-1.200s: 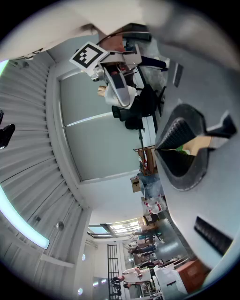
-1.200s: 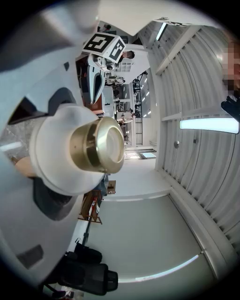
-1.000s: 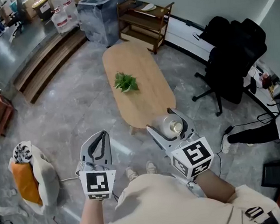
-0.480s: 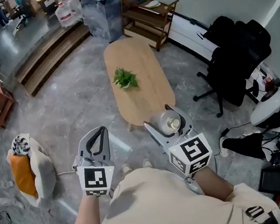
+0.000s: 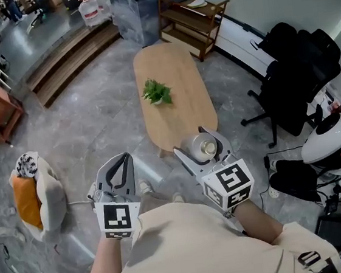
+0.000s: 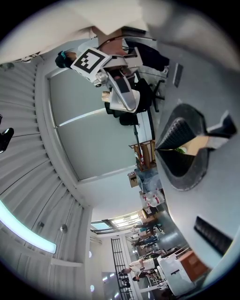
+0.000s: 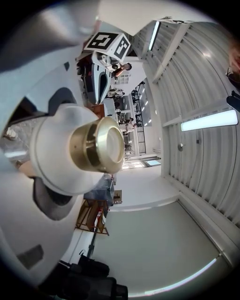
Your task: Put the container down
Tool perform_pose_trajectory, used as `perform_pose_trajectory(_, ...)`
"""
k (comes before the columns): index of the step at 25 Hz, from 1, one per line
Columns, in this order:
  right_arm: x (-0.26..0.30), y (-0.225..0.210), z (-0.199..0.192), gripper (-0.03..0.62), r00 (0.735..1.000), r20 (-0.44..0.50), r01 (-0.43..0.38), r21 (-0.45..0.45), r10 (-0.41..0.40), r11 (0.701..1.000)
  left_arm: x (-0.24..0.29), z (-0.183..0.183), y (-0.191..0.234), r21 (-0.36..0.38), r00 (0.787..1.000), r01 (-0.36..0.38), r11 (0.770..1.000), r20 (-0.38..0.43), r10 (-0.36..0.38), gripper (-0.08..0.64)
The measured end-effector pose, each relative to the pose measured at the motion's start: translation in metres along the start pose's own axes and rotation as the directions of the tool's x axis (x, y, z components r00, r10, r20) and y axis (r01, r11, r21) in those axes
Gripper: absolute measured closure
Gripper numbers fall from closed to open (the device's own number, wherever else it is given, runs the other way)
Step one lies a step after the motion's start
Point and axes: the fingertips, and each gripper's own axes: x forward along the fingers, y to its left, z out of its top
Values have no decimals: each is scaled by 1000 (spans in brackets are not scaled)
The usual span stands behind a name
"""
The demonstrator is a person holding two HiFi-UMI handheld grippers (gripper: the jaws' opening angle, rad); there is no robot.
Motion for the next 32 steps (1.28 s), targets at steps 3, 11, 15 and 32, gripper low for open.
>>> perform_pose_trajectory(3,8,-4,-4,264,1000,-18,-11,-9,10,1000,7,-1,3,-1,1000,-6,1000,-1,6,552)
perform_pose_trajectory(11,44,-16,-10,264,999,-40,9,-7,-9,1000,42,-8,22,12,1000,19,1000,8,-19,552)
perform_pose_trajectory(15,72,-21,-7,264,998,-47,33,0,-33,999,64,-12,44,23,999,41,999,13,-41,552)
perform_pose_trajectory(32,239,-30,35,264,975,-125,195,64,-186,979,173,-32,205,33,979,203,979,17,-204,552)
